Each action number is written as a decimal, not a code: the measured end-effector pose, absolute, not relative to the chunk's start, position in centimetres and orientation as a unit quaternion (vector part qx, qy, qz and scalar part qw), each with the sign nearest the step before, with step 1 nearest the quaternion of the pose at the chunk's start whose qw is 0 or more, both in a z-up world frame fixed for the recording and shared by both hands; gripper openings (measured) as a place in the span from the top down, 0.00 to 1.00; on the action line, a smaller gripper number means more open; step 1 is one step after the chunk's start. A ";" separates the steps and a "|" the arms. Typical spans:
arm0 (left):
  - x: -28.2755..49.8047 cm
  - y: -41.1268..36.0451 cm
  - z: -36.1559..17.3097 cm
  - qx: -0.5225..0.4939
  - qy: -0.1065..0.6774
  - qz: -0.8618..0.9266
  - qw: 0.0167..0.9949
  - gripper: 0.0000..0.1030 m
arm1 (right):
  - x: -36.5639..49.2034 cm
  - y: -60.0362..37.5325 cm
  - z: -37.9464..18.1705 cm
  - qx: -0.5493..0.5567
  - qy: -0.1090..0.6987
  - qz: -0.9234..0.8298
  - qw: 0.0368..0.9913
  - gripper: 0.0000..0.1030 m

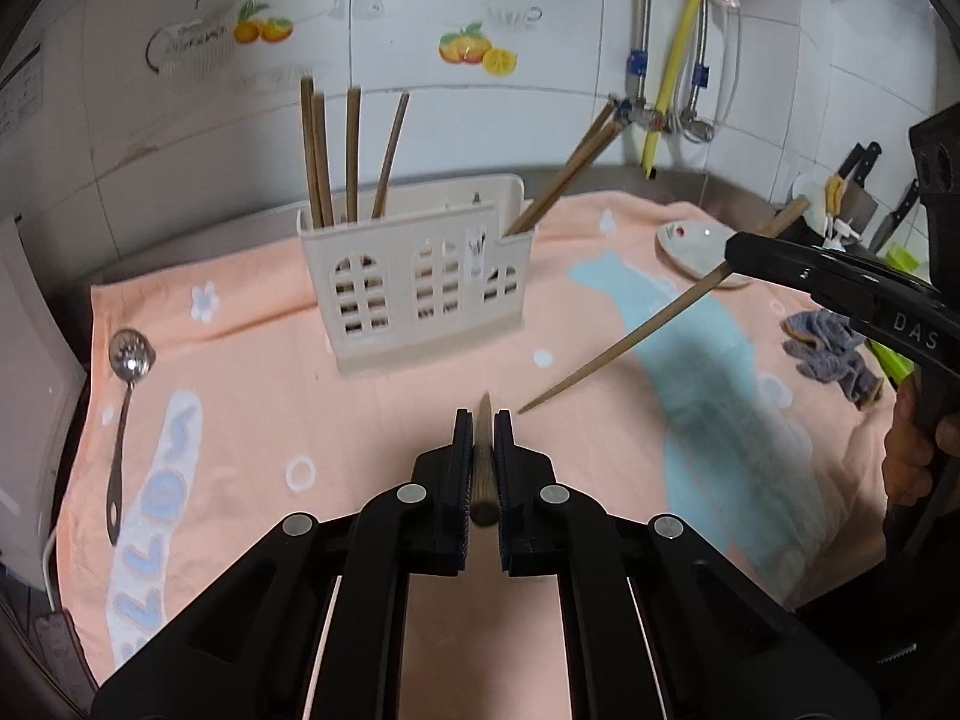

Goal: Organize utensils
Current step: 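Raise the left tool's chopstick into the holder while the right tool inserts its own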

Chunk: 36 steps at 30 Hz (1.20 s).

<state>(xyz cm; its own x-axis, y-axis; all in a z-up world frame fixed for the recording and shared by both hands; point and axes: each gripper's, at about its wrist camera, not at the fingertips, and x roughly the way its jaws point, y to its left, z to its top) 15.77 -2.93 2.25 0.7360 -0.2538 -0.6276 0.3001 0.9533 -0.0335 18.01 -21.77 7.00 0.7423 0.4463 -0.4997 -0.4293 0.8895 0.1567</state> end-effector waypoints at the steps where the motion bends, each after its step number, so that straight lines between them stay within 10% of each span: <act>1: 15.9 -3.1 2.4 0.036 0.329 -0.149 0.932 0.94 | 18.3 -21.6 7.3 0.014 0.271 0.238 0.932 0.93; 36: 27.0 -3.7 18.5 0.085 0.171 -0.090 0.978 0.94 | 28.9 -20.2 17.4 -0.064 0.245 0.214 0.943 0.93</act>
<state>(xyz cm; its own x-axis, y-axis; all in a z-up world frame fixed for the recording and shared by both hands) 26.97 -3.75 18.48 0.9256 -0.1464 -0.3490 0.2043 0.9695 0.1352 28.92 -20.24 17.35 0.7886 0.3723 -0.4893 -0.4353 0.9002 -0.0166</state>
